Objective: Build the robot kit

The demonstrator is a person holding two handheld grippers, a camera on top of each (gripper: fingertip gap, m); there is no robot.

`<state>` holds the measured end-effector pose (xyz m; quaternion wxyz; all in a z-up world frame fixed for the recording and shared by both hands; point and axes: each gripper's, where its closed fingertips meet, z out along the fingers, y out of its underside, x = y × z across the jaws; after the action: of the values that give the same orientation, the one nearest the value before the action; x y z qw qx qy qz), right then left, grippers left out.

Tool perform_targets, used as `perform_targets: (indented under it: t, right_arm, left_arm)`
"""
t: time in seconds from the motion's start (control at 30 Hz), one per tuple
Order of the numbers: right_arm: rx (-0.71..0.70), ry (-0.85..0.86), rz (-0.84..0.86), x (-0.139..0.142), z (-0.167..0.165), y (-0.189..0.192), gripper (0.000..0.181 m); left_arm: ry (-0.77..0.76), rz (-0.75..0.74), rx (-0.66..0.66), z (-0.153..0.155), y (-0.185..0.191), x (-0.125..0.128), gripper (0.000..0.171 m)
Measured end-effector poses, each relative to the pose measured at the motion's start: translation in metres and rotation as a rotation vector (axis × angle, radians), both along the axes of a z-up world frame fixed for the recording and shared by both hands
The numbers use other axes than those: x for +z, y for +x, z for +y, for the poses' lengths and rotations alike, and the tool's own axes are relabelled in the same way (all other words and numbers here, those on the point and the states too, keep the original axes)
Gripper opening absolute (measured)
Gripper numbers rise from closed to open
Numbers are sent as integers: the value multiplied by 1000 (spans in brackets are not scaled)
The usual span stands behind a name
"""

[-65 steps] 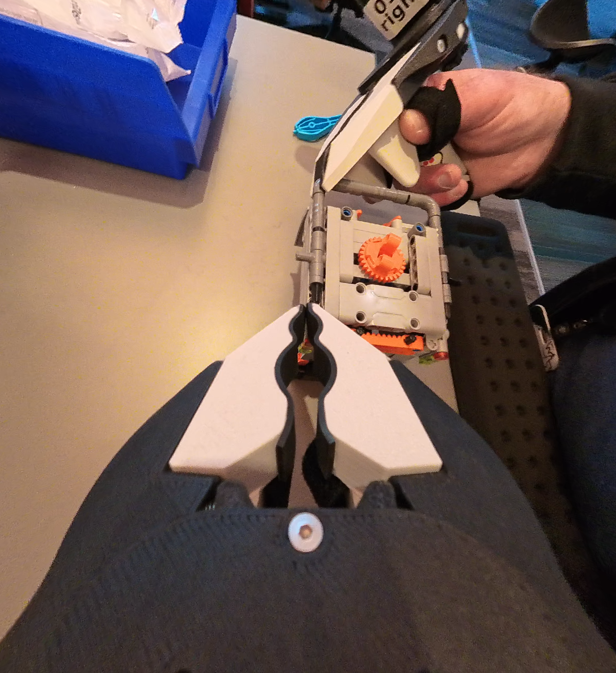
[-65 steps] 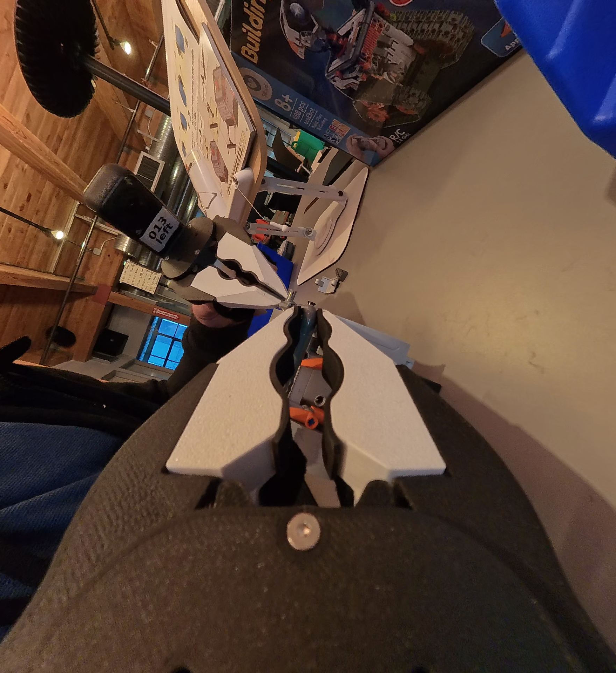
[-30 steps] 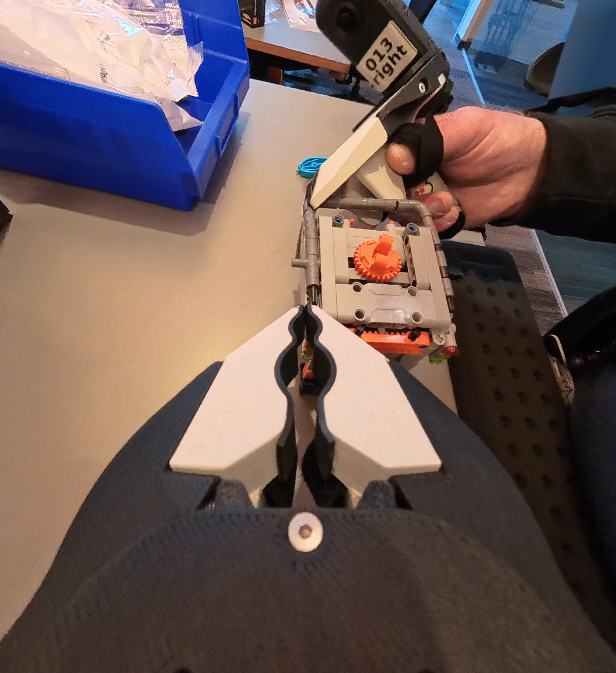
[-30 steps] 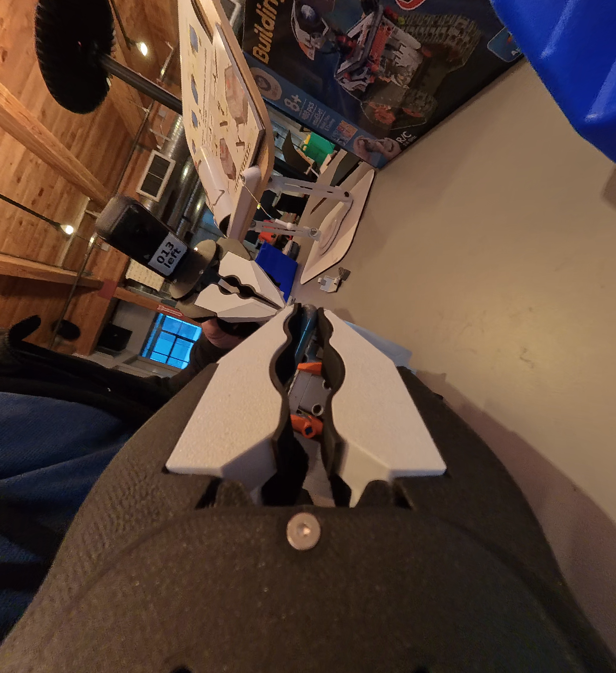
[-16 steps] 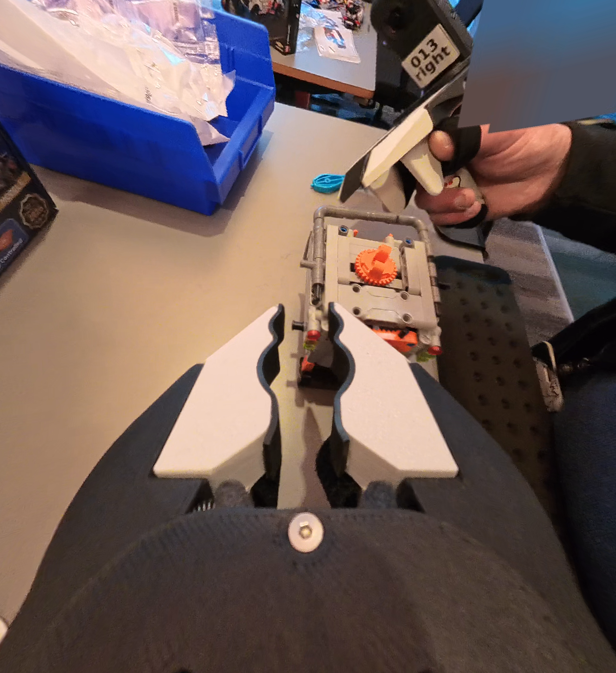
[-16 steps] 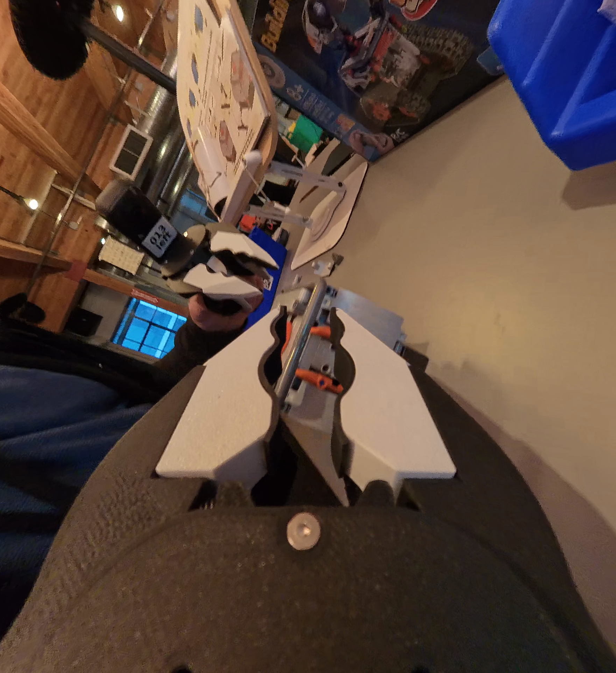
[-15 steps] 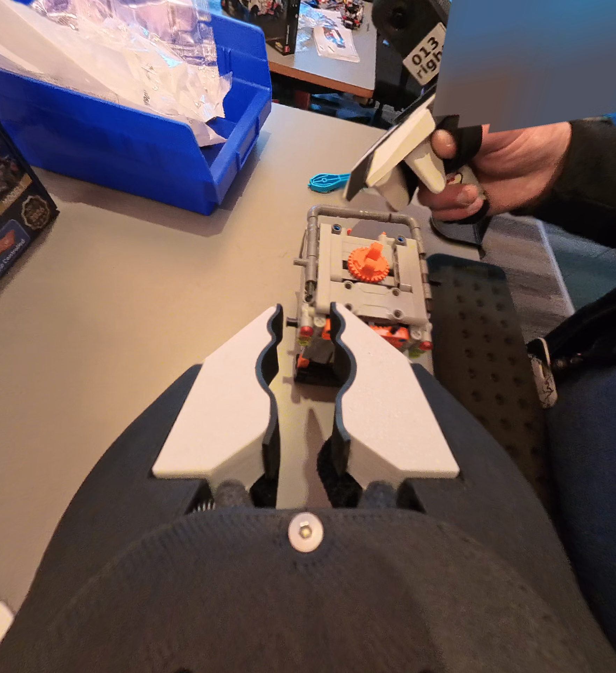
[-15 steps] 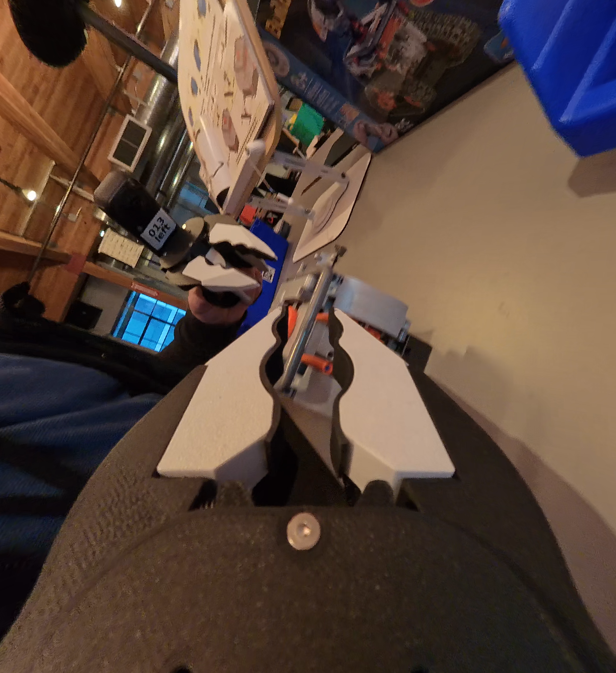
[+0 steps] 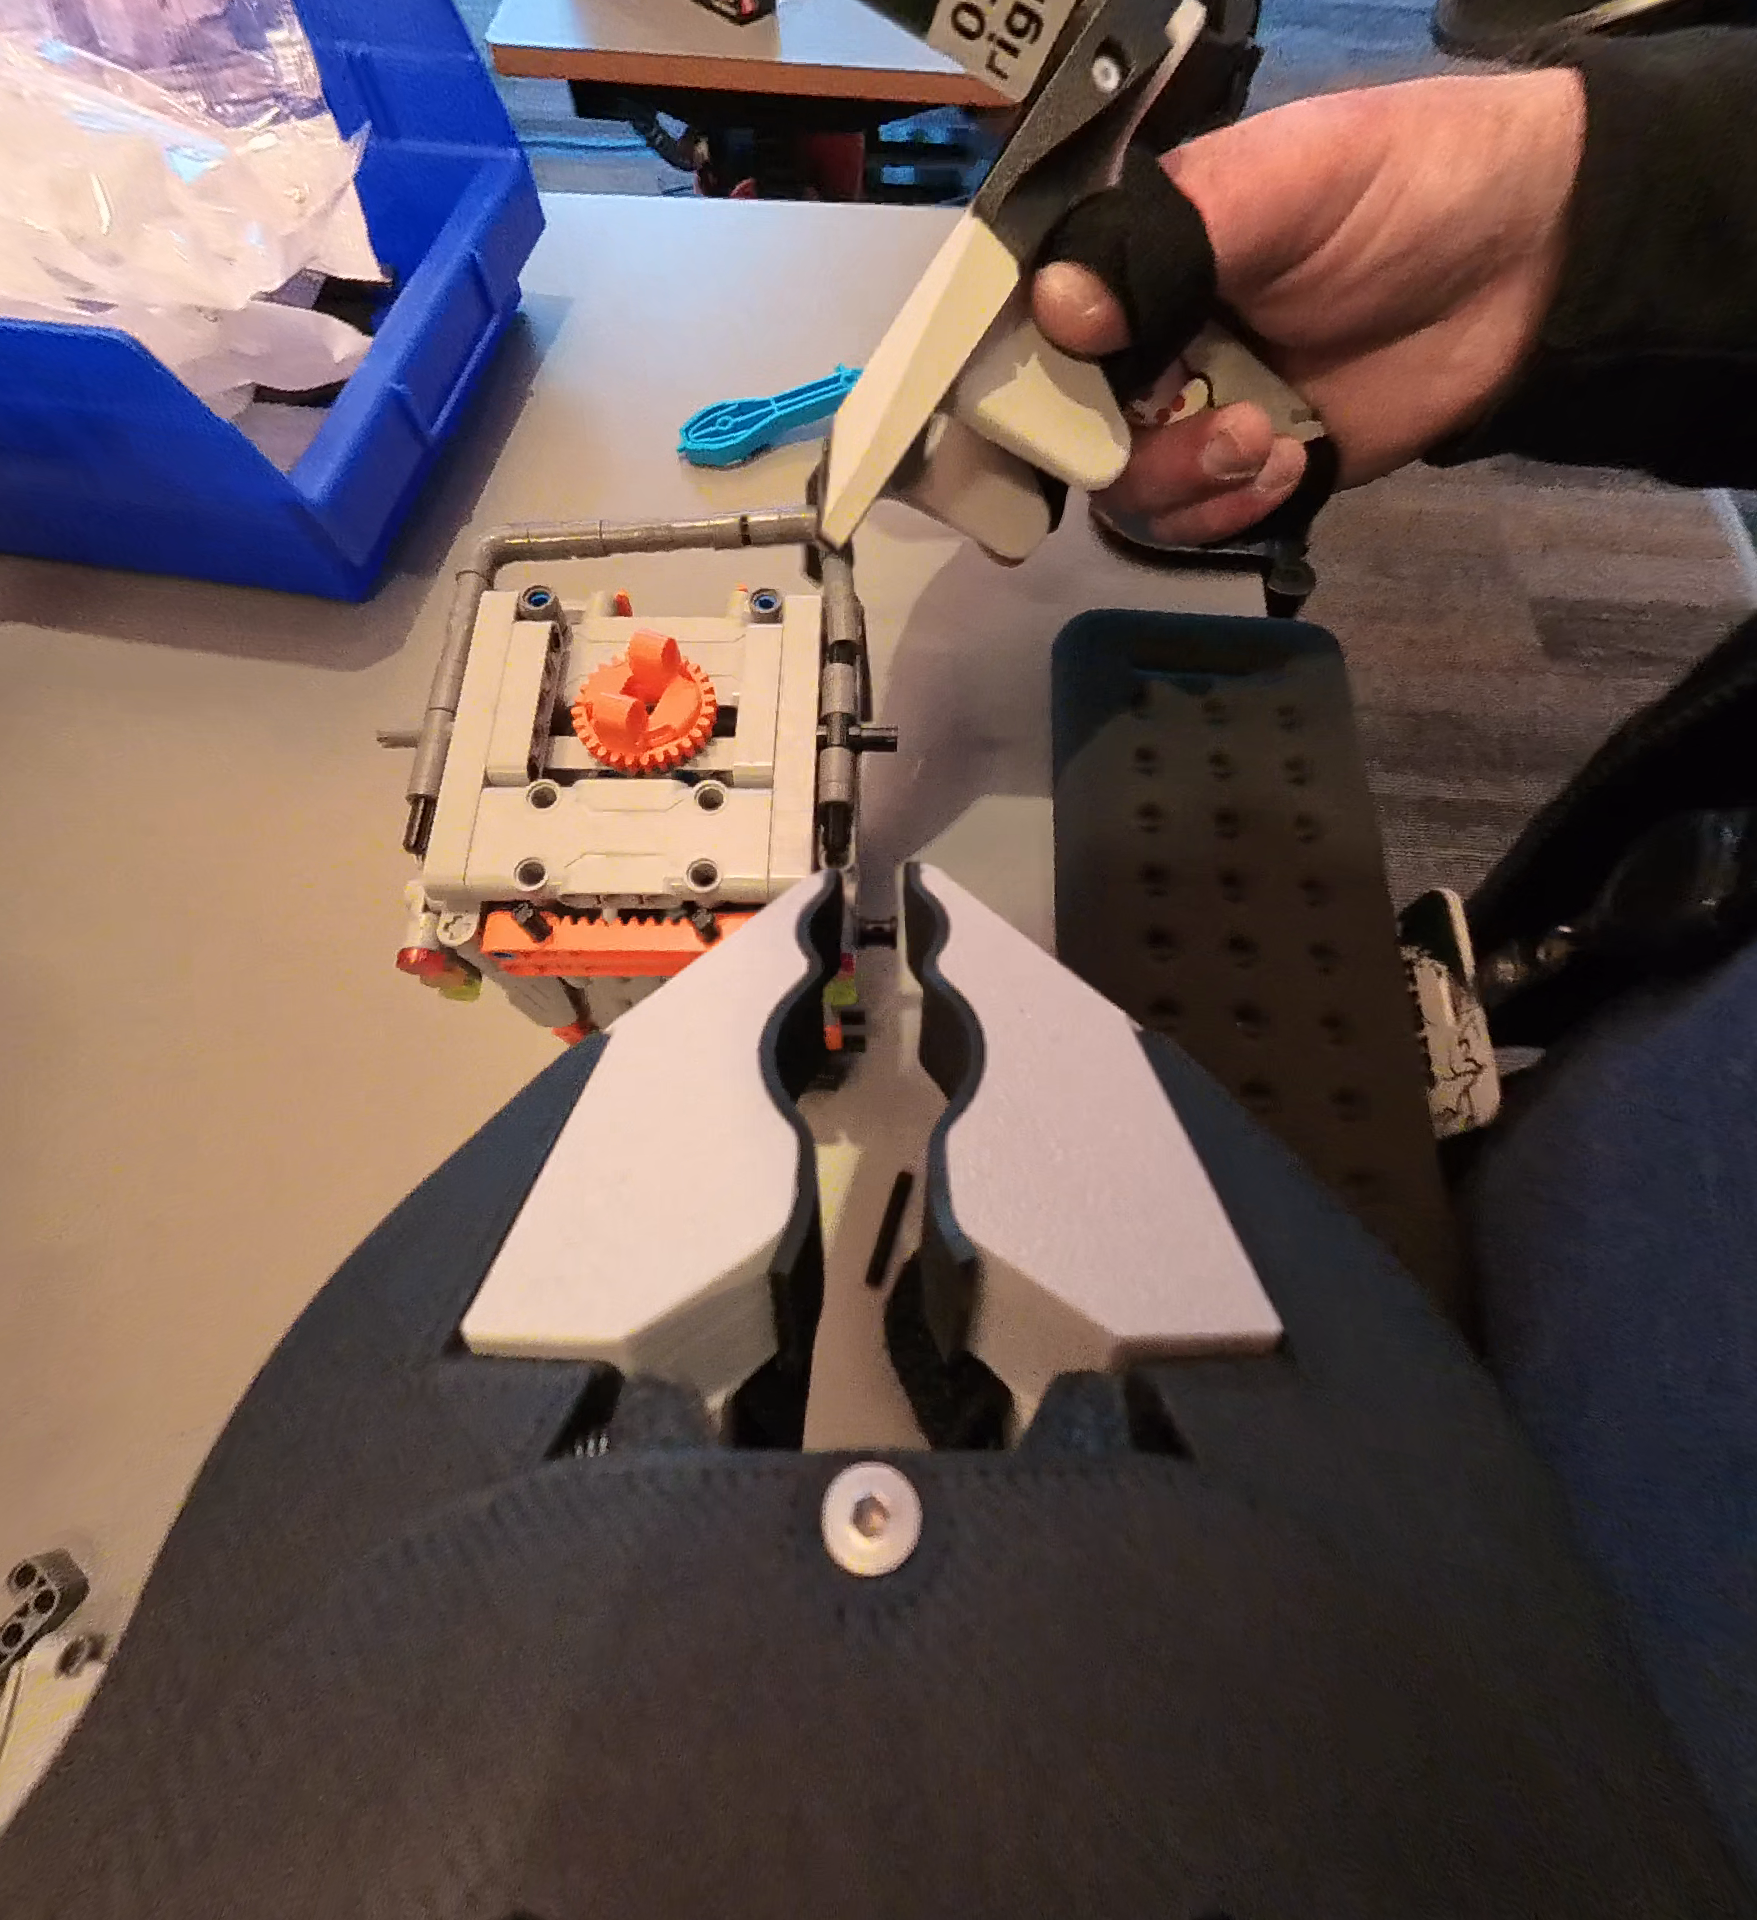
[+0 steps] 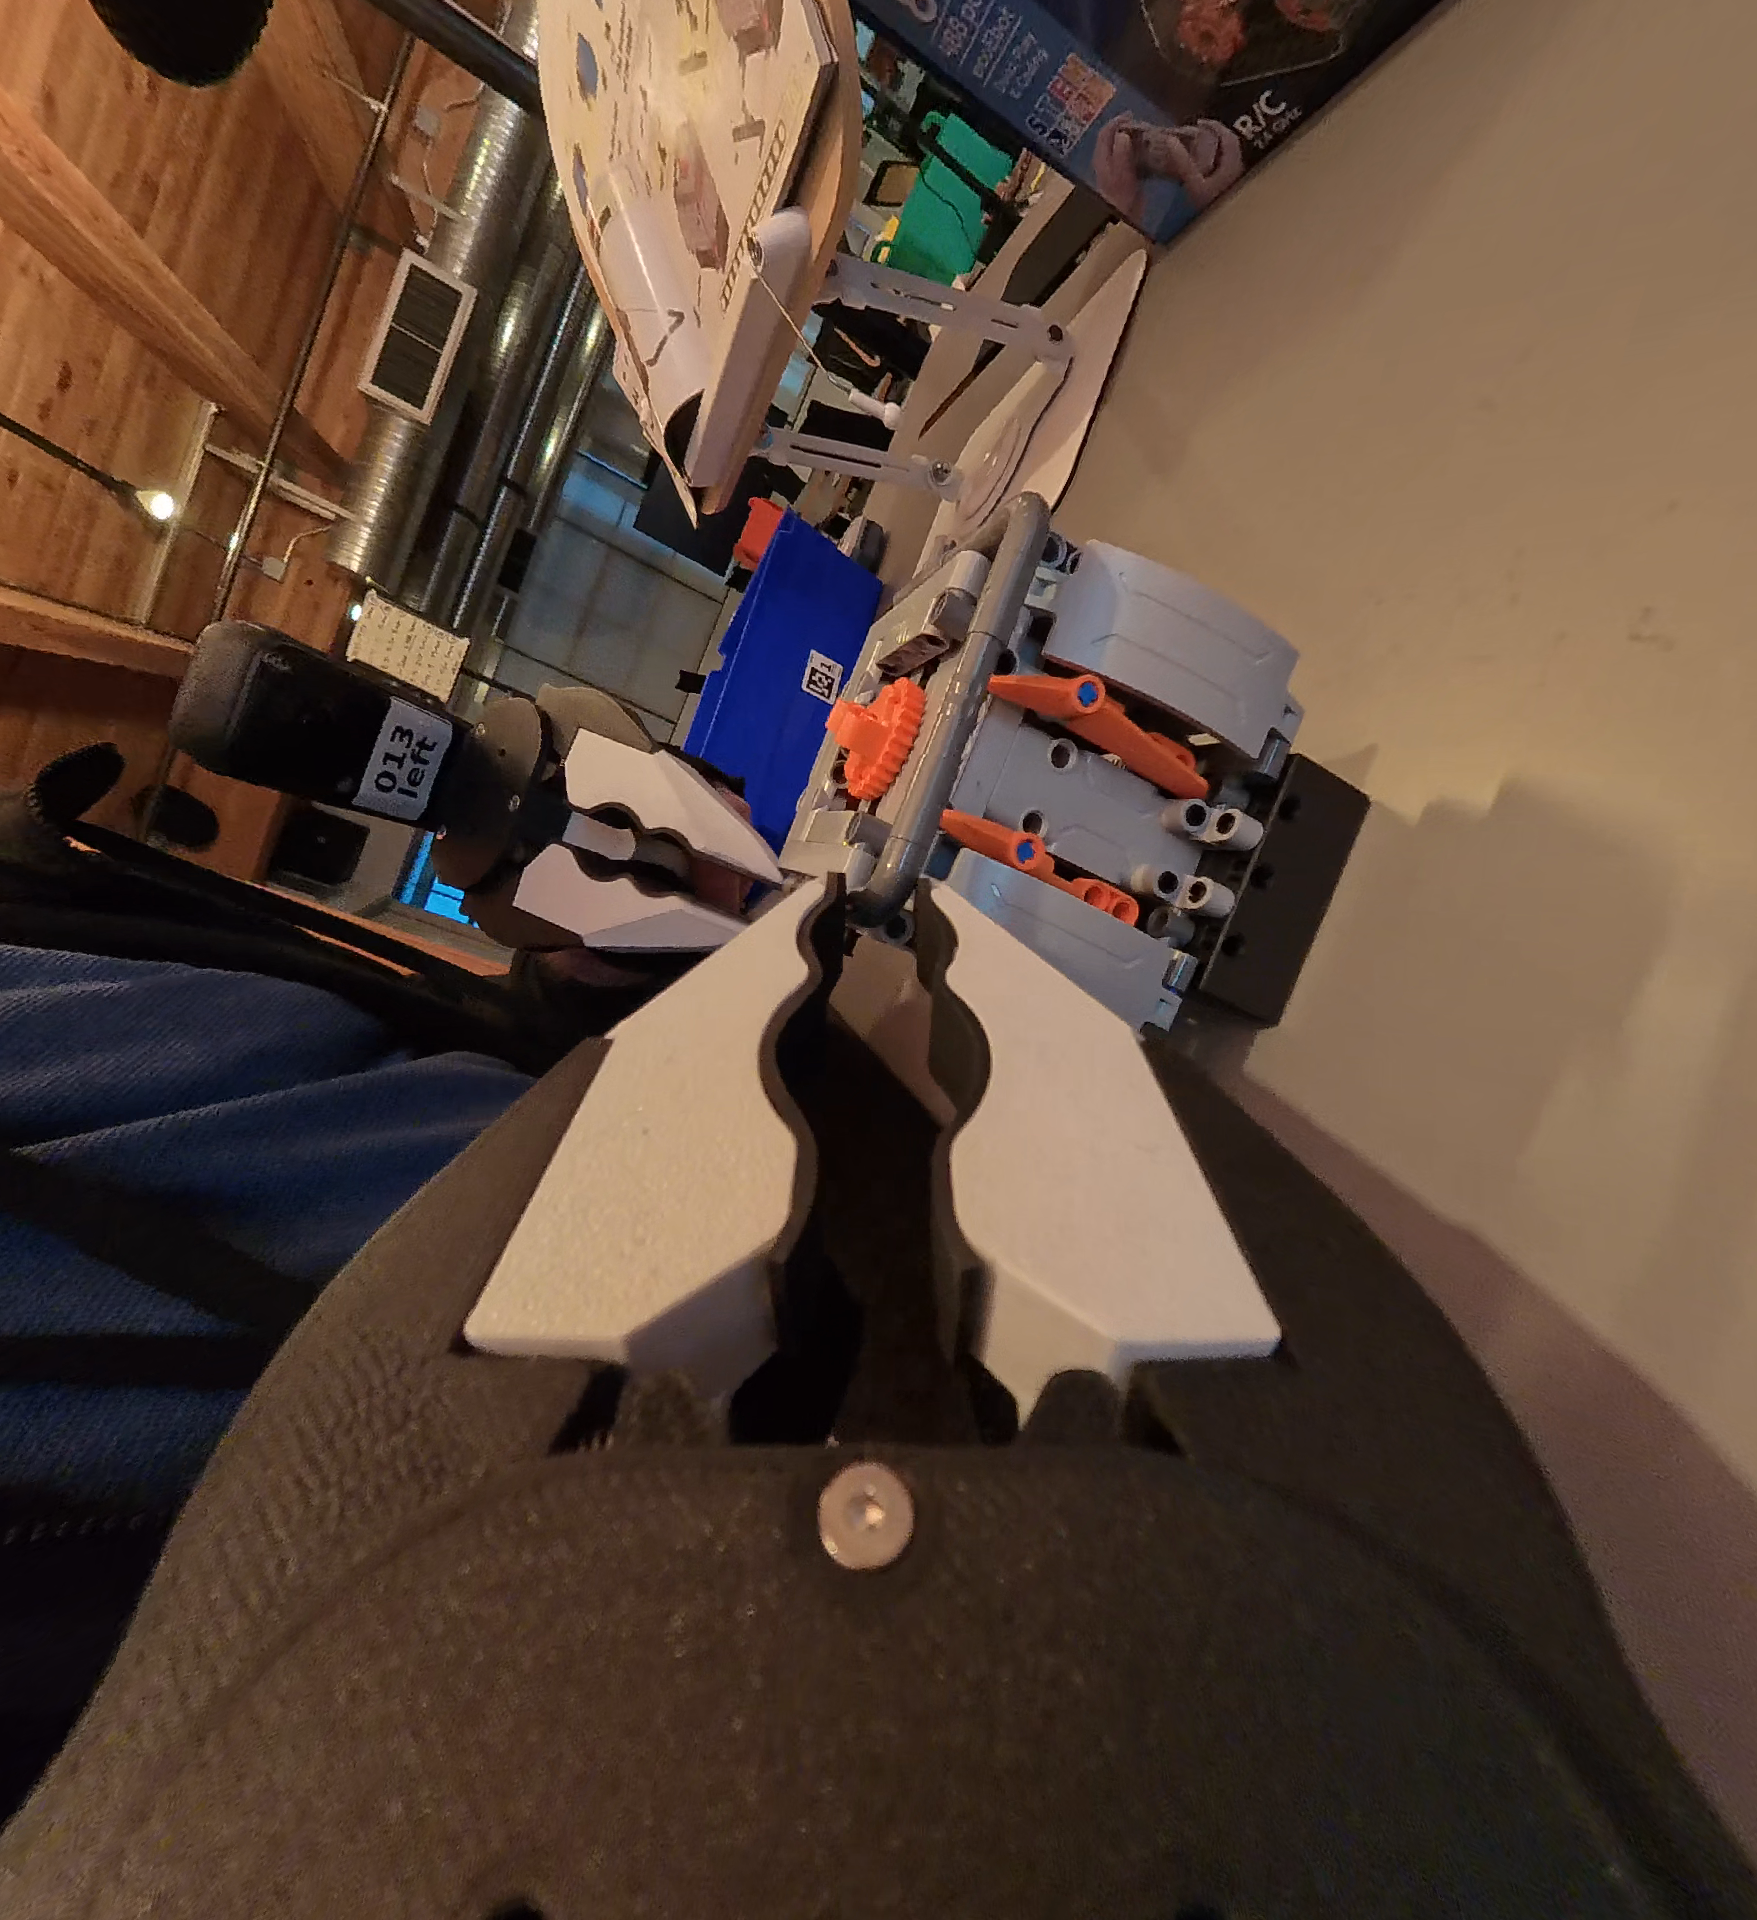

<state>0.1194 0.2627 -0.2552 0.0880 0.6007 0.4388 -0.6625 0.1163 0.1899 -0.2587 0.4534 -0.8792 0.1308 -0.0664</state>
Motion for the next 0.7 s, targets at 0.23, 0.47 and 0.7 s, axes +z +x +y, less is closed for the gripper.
perform_targets:
  t: [0.23,0.47,0.7]
  right_arm:
    - [11,9,-4,1,3,-4,8]
    - [69,0,-2,-2,-17,-8,7]
    - [61,-10,16,-1,-16,-10,7]
  left_arm:
    - [14,9,72,10,-2,-1,0]
    - [-22,14,19,13,11,-14,0]
    - [49,66,96,-4,-15,11,13]
